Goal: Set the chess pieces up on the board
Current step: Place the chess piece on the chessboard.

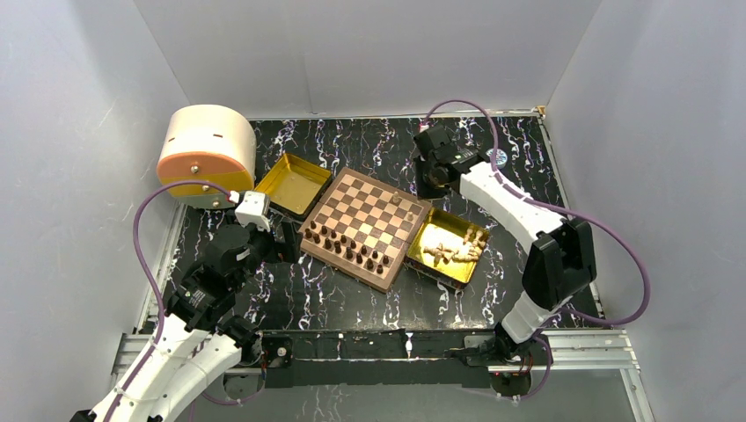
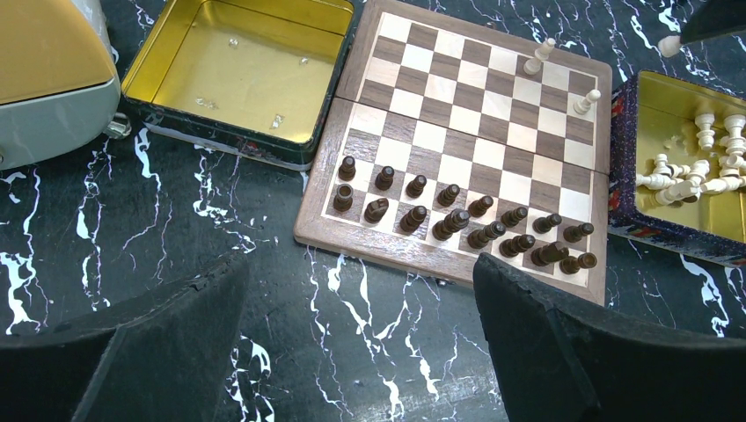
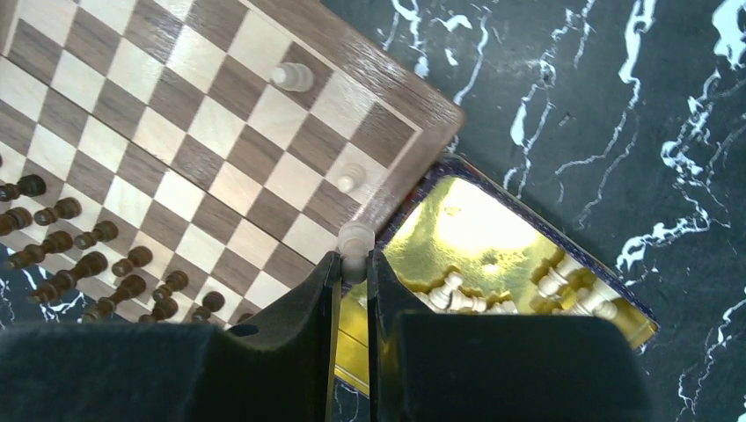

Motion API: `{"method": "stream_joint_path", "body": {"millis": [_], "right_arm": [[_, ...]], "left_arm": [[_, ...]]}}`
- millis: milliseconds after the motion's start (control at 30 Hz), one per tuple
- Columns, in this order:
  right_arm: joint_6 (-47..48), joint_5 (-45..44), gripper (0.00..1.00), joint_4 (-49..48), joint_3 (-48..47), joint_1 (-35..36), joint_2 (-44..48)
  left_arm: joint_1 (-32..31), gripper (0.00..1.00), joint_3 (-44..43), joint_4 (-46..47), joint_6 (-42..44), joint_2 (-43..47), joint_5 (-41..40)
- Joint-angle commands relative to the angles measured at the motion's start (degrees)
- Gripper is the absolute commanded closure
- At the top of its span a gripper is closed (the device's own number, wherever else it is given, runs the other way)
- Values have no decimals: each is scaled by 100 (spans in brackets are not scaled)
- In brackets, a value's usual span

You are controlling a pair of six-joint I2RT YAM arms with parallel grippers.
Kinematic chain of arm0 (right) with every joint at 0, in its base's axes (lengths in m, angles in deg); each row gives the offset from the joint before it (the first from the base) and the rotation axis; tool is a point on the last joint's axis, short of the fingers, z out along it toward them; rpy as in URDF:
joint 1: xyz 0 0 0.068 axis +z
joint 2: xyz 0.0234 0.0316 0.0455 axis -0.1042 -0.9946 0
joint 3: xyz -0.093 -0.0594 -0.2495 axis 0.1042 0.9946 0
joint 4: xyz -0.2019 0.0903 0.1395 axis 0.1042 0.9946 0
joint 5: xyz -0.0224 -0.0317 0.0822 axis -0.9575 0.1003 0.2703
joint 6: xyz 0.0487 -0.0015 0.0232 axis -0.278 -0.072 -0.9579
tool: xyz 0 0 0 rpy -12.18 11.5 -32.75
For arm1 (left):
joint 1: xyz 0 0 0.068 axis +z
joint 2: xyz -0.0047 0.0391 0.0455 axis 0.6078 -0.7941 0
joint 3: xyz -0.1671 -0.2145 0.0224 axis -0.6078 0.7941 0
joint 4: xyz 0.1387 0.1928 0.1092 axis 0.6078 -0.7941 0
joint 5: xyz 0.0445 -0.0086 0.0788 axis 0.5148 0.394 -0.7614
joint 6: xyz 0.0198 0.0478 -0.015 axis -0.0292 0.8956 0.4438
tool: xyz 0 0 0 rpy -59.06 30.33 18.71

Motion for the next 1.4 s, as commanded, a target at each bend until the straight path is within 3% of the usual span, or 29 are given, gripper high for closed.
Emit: {"method": "stream_joint_path", "body": {"millis": [0, 767, 1367], "right_arm": [[74, 24, 81, 139, -521, 287, -385], [410, -117, 77, 25, -1213, 516, -1912], [377, -112, 75, 8, -1356, 487, -2177]], "left_arm": [[-22, 5, 58, 23, 58, 22, -120], [-22, 5, 57, 5, 40, 77, -155], [-22, 5, 62, 0, 49, 114, -190]]}}
